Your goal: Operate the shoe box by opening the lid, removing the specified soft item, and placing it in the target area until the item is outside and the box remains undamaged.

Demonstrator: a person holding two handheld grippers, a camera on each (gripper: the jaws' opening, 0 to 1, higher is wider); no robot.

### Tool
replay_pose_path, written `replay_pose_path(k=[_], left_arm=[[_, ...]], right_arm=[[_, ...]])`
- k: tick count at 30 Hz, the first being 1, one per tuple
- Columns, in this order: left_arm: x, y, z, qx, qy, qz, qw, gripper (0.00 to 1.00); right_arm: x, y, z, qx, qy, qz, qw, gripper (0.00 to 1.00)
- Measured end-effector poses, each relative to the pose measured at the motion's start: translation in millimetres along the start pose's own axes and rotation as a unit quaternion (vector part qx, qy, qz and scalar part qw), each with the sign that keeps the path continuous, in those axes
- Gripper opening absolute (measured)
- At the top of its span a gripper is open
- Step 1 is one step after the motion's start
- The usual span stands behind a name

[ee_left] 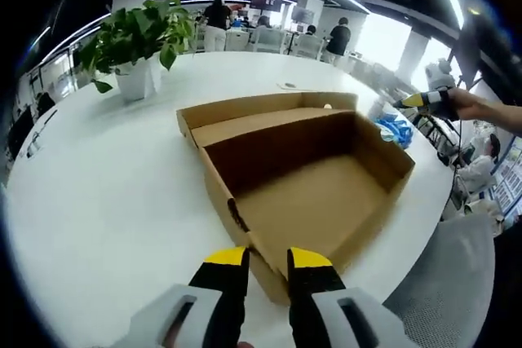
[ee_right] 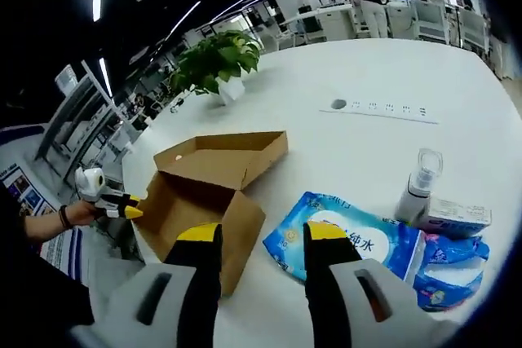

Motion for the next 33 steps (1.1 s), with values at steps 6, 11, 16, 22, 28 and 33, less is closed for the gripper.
replay_pose_path(k=[6, 11, 16, 22, 28, 33], left_arm=[[-0.4, -1.2, 0.3, -0.001, 0.005, -0.013, 0.9999, 0.18], [-0.3, -2.0, 0.5, -0.002, 0.005, -0.016, 0.9999, 0.18], [-0.7, -2.1, 0.5, -0.002, 0.006, -0.015, 0.9999, 0.18], [-1.2, -1.2, -0.1, 0.002, 0.009, -0.017, 0.9998, 0.18], [-1.4, -1.3, 0.3, 0.003, 0.011, -0.019, 0.9998, 0.18], [-2.1, -1.5, 0.1, 0.003, 0.014, -0.023, 0.9996, 0.18]], right_arm=[[15.5, -4.2, 25.1, -0.002, 0.005, 0.019, 0.9998, 0.35], [26.3, -4.6, 43.6, -0.001, 0.005, 0.025, 0.9997, 0.35], [34.6, -4.2, 60.0, -0.005, 0.002, 0.031, 0.9995, 0.34], [44.6, -1.4, 76.7, -0.015, 0.008, 0.048, 0.9987, 0.34], [50.0, -5.3, 95.3, -0.022, 0.003, 0.056, 0.9982, 0.34], [56.8, 1.9, 116.6, -0.03, -0.002, 0.068, 0.9972, 0.34]])
Point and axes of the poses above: the point that each gripper's makers call its tool centre point, and the gripper's own axes: z roughly forward along the fingers, y roughly to its right, x roughly out of its top, the point moved 9 cm from there along -z, roughly backward along the fingers, and after that the axes turned 1 degree about y, right-handed, at the moved point
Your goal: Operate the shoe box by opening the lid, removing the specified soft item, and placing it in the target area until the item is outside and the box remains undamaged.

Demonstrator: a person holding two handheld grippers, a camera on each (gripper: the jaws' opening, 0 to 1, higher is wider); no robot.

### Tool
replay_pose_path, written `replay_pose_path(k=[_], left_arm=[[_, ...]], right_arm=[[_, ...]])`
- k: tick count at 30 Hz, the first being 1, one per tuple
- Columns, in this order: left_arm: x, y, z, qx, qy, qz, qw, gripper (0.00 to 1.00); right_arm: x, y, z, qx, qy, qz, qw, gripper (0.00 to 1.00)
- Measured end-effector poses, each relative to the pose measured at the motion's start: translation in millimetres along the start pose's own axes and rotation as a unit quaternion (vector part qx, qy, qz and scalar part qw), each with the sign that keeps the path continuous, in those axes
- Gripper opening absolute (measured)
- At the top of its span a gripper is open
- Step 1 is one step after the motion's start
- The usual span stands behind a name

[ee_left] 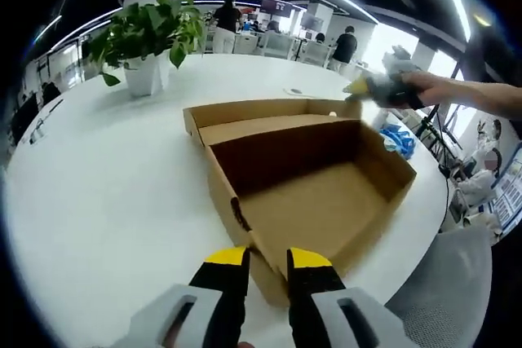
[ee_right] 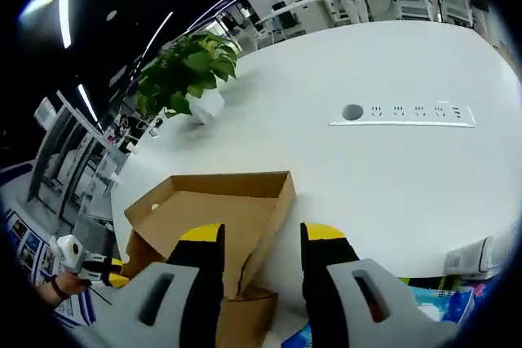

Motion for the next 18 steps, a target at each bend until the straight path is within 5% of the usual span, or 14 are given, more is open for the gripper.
replay_pose_path(k=[11, 18], left_arm=[[-1.3, -1.1, 0.2, 0.002, 0.005, -0.007, 1.0, 0.18], [-2.6, -3.5, 1.6, 0.006, 0.009, -0.011, 0.9999, 0.17]], right_arm=[[13.3, 10.2, 45.7, -0.024, -0.019, 0.0, 0.9995, 0.33], [5.1, 16.6, 60.9, -0.045, -0.045, -0.015, 0.9979, 0.27]])
Point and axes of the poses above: the point that each gripper's makers call its tool centre point, and the gripper's own axes: z roughly forward along the fingers, y roughly to its right, x roughly out of its top, the point moved 9 cm from there along -z, roughly backward along the fingers, and after that the axes turned 1 degree about y, right-handed, at the moved point
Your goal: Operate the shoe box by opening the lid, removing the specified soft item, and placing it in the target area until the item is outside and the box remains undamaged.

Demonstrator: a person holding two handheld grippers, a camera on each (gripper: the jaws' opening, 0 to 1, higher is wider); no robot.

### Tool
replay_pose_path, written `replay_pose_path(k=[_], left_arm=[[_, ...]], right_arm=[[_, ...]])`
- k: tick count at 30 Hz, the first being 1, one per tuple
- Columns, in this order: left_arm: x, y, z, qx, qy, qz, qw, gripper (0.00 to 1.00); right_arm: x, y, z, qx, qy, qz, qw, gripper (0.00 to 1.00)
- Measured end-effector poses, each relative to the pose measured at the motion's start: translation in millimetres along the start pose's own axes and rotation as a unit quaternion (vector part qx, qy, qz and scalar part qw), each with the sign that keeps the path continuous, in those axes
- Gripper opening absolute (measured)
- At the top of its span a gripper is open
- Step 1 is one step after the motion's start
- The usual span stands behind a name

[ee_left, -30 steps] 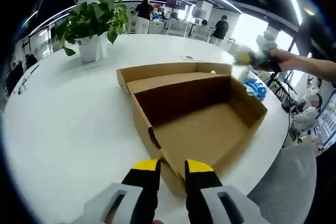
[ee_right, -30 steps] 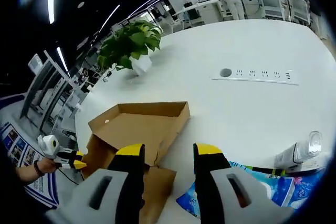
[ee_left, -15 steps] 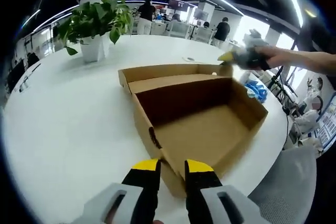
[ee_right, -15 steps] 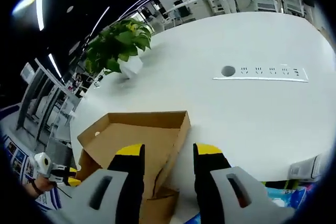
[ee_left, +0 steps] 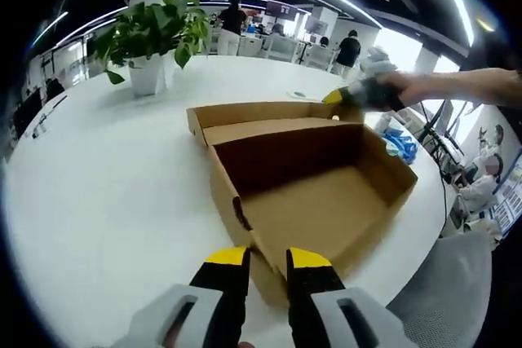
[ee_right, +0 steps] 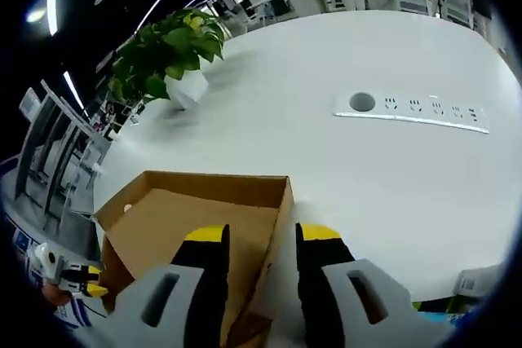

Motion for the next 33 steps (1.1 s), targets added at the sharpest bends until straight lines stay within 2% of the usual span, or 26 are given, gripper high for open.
replay_pose_path(k=[4, 6, 9, 24, 27, 33], left_arm=[[-0.3, 1.2, -0.9, 0.0, 0.001, 0.0, 1.0, 0.17], [0.0, 2.2, -1.1, 0.001, 0.001, 0.0, 1.0, 0.17], [0.0, 2.9, -1.1, 0.003, 0.0, 0.002, 1.0, 0.17], [0.1, 6.1, -0.5, 0.013, 0.002, -0.004, 0.9999, 0.17], [0.3, 6.7, -0.2, 0.016, 0.001, -0.004, 0.9999, 0.16], [-0.2, 7.3, 0.1, 0.026, 0.003, -0.009, 0.9996, 0.16]], right_arm=[[-3.2, 3.5, 3.9, -0.014, -0.011, -0.021, 0.9996, 0.16], [-2.6, 1.3, 3.5, -0.013, -0.008, -0.025, 0.9996, 0.09], [-0.2, -1.9, -1.0, -0.032, 0.003, -0.039, 0.9987, 0.04], [8.4, -13.6, -23.8, -0.038, 0.027, -0.076, 0.996, 0.02], [2.6, -28.3, -42.3, -0.039, 0.037, -0.081, 0.9953, 0.01], [2.2, -46.8, -72.3, -0.029, 0.058, -0.102, 0.9926, 0.01]])
Point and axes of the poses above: the point that each gripper's makers call its tool centre point, and the gripper's own axes: z roughly forward along the fingers, y roughly to its right, x roughly out of its top, the point moved 9 cm from there along -z, roughly backward along the fingers, and after that the axes turned 1 degree about y, right-handed, at the moved point
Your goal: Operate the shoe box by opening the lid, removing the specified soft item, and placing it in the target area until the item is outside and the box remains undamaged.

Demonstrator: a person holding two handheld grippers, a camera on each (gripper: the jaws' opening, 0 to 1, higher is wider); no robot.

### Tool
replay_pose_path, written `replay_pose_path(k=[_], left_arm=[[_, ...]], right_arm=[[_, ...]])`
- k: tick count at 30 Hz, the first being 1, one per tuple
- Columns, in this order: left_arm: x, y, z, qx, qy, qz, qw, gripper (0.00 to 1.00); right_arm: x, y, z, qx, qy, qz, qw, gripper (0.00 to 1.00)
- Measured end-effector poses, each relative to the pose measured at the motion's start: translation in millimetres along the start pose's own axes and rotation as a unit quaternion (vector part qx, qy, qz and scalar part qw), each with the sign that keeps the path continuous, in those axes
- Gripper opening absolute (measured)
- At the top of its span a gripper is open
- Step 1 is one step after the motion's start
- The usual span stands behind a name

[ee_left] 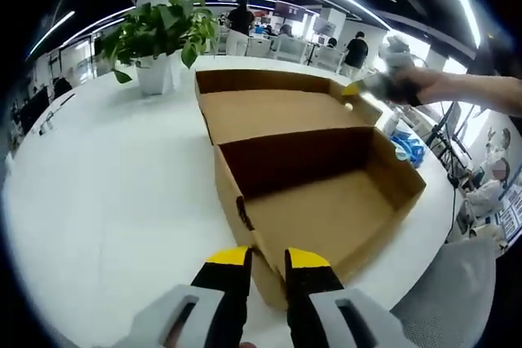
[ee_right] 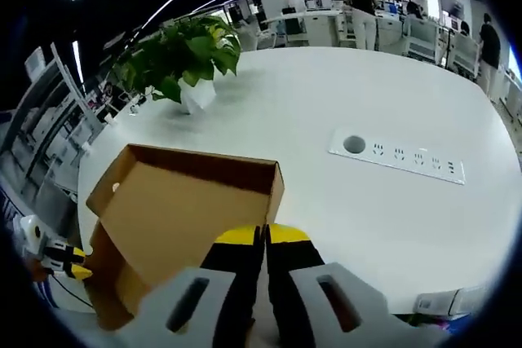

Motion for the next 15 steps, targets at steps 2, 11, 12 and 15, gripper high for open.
replay_pose_path(k=[2, 11, 12, 15], left_arm=[[0.0, -0.5, 0.9, 0.003, 0.0, -0.002, 1.0, 0.15], [0.0, 1.2, 2.0, 0.016, 0.0, 0.0, 0.9999, 0.15], [-0.4, 2.3, 1.6, 0.019, 0.0, 0.002, 0.9998, 0.15], [0.1, 3.6, 1.2, 0.024, 0.001, 0.002, 0.9997, 0.14]], right_arm=[[2.1, 0.3, -3.5, 0.002, 0.004, -0.004, 1.0, 0.01], [12.0, 2.6, -14.2, 0.008, 0.024, -0.027, 0.9993, 0.0], [13.0, 3.0, -15.4, 0.008, 0.028, -0.031, 0.9991, 0.0], [13.8, 0.9, -21.2, 0.01, 0.036, -0.041, 0.9984, 0.0]])
Point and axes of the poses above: the point that each gripper's makers call its tool centre point, and the gripper's own axes: z roughly forward along the fingers, y roughly to its right, x roughly out of its top, the point moved 9 cm from there along -z, roughly backward along the fingers, and after that the axes turned 1 degree about y, right-handed, at the moved point
